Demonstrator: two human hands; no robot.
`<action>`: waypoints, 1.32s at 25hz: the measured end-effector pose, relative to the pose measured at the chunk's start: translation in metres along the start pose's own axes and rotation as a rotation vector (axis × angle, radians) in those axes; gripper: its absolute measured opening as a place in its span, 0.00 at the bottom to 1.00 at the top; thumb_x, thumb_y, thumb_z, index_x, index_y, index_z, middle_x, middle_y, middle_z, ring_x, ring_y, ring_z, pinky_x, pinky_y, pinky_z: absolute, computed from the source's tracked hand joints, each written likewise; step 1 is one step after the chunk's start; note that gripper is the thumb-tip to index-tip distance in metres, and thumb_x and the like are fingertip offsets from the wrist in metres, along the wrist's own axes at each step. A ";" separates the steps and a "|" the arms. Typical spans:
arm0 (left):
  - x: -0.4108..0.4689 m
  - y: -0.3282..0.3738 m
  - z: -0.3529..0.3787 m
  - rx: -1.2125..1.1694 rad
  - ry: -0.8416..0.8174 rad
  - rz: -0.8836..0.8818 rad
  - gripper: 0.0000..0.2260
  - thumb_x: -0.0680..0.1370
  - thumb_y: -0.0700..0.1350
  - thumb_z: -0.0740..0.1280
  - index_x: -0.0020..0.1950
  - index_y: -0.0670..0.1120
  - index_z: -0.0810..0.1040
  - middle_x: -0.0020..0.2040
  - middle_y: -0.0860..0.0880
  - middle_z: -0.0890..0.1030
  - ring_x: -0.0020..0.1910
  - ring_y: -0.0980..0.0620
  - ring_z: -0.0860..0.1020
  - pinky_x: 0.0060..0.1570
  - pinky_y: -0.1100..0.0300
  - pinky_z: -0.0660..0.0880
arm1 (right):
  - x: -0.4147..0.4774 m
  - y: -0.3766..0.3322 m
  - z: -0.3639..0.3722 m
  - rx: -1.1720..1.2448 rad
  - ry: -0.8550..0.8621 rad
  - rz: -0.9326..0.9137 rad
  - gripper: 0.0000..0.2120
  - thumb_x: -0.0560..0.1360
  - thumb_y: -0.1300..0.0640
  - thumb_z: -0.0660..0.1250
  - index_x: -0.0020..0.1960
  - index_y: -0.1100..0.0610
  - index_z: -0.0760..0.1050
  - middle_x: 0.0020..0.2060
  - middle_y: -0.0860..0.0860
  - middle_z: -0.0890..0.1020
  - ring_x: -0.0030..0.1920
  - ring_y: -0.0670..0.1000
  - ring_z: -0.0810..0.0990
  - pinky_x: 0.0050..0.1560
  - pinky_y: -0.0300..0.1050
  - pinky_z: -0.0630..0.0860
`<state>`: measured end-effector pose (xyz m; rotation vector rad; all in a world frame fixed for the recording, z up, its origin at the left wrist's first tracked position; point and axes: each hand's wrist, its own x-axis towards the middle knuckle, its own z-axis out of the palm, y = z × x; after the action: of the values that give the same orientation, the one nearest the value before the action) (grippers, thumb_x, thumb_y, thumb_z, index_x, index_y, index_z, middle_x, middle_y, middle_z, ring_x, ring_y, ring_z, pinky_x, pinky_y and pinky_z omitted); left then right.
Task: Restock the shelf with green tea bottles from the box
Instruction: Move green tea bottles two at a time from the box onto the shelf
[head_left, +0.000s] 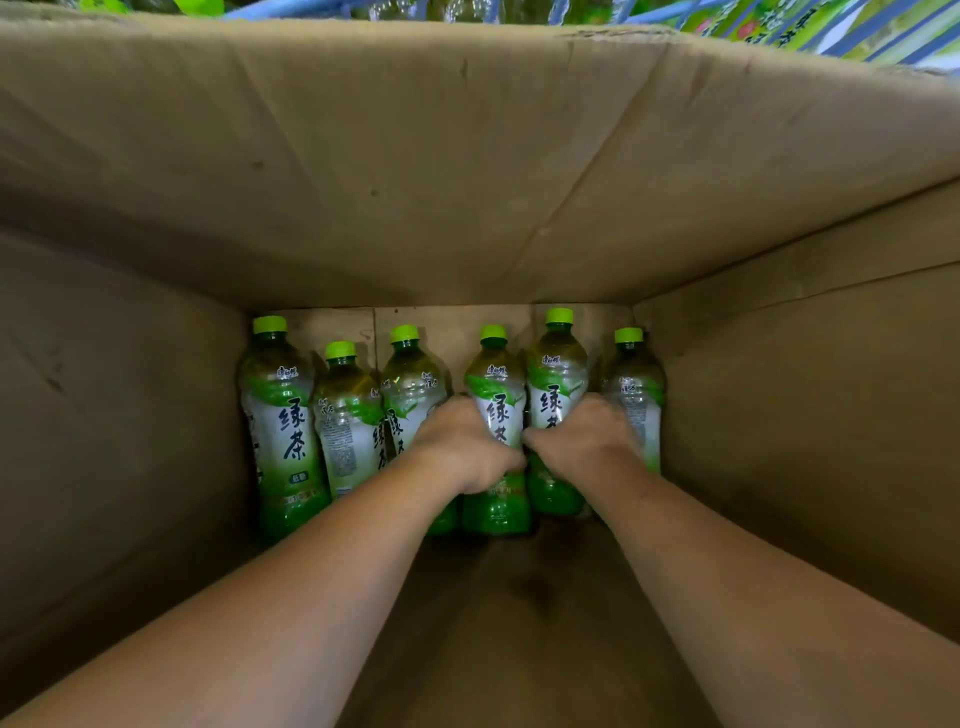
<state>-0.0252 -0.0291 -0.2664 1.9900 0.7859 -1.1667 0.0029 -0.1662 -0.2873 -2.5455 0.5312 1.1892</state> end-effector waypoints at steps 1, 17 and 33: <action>-0.003 0.000 -0.003 -0.003 0.004 0.002 0.15 0.66 0.51 0.80 0.40 0.51 0.75 0.39 0.55 0.78 0.35 0.60 0.73 0.30 0.65 0.67 | 0.000 0.001 0.000 0.040 -0.015 -0.016 0.27 0.64 0.45 0.77 0.57 0.58 0.79 0.55 0.56 0.83 0.56 0.56 0.82 0.49 0.43 0.77; -0.062 -0.021 -0.037 -0.200 0.021 0.012 0.28 0.62 0.48 0.79 0.57 0.47 0.71 0.48 0.48 0.81 0.43 0.49 0.81 0.39 0.57 0.78 | -0.045 0.009 -0.019 0.597 -0.202 0.085 0.13 0.66 0.62 0.75 0.51 0.56 0.82 0.44 0.56 0.86 0.42 0.56 0.85 0.41 0.48 0.83; -0.216 -0.054 -0.131 -0.382 0.099 0.199 0.10 0.67 0.39 0.78 0.41 0.47 0.78 0.36 0.49 0.82 0.34 0.52 0.81 0.30 0.61 0.75 | -0.237 -0.045 -0.073 0.657 0.001 -0.009 0.27 0.56 0.50 0.74 0.54 0.56 0.79 0.48 0.55 0.84 0.47 0.57 0.84 0.50 0.58 0.84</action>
<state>-0.0934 0.0739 -0.0396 1.7672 0.7740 -0.7439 -0.0688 -0.1057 -0.0534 -1.9805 0.7597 0.8253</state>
